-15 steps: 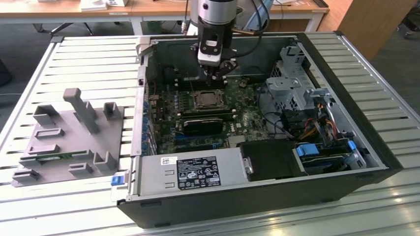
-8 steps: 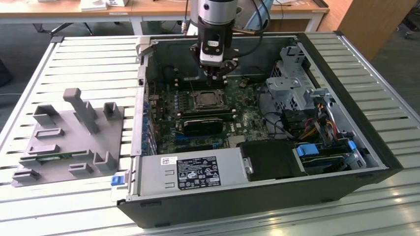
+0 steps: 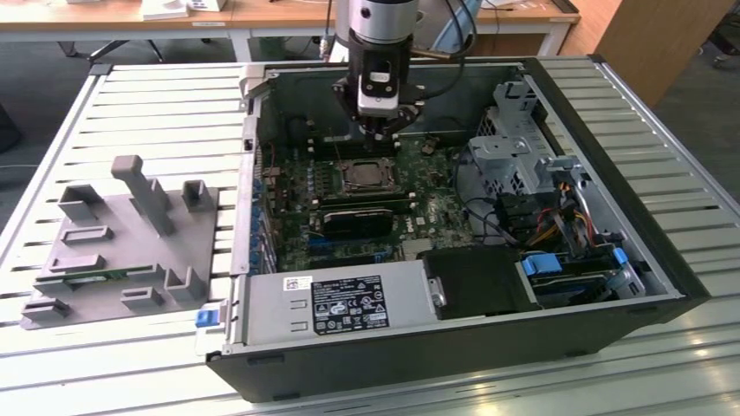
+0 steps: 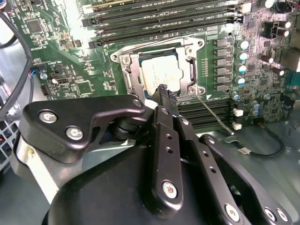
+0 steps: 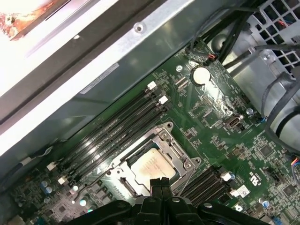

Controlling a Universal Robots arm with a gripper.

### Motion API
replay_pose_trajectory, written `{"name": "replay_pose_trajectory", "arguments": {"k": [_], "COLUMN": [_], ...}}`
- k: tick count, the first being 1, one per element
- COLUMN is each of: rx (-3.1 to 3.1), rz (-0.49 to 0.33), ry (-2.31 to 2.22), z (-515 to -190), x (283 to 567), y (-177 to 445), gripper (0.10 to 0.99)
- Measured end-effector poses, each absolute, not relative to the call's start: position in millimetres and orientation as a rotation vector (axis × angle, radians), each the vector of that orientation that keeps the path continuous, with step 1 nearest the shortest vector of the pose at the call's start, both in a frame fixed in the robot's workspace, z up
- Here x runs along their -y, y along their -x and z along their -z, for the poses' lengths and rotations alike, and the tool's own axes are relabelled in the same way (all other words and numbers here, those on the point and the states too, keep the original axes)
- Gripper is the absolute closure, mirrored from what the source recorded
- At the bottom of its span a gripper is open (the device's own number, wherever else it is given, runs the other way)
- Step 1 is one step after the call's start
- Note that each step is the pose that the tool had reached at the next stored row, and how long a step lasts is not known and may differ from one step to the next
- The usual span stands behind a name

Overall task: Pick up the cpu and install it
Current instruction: 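Install the first cpu locking lever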

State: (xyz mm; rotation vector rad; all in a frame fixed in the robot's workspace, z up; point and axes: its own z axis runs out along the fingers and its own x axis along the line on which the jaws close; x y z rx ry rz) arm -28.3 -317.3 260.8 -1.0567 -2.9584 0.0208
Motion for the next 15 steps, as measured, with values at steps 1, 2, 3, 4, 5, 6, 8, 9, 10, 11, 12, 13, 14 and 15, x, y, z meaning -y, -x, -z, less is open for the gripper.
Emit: {"name": "replay_pose_trajectory", "arguments": {"k": [1,2,3,4,5,6,8,9,10,11,12,13,14,15], "rx": [2.962,2.966,2.97,2.974,2.977,2.981,2.987,2.99,2.993,2.996,3.0,3.003,3.006,3.009], "rz": [-0.021,-0.021,-0.021,-0.021,-0.021,-0.021,-0.021,-0.021,-0.021,-0.021,-0.021,-0.021,-0.021,-0.021], "ry": [1.045,1.034,1.024,1.013,1.003,0.993,0.973,0.964,0.954,0.945,0.935,0.924,0.914,0.903], "z": [-260.8,-260.8,-260.8,-260.8,-260.8,-260.8,-260.8,-260.8,-260.8,-260.8,-260.8,-260.8,-260.8,-260.8], "x": [317.3,317.3,317.3,317.4,317.3,317.3,317.3,317.3,317.3,317.3,317.3,317.3,317.3,317.3], "y": [28.3,28.3,28.3,28.3,28.3,28.3,28.3,28.3,28.3,28.3,28.3,28.3,28.3,28.3], "gripper": [0.98,0.98,0.98,0.98,0.98,0.98,0.98,0.98,0.98,0.98,0.98,0.98,0.98,0.98]}}
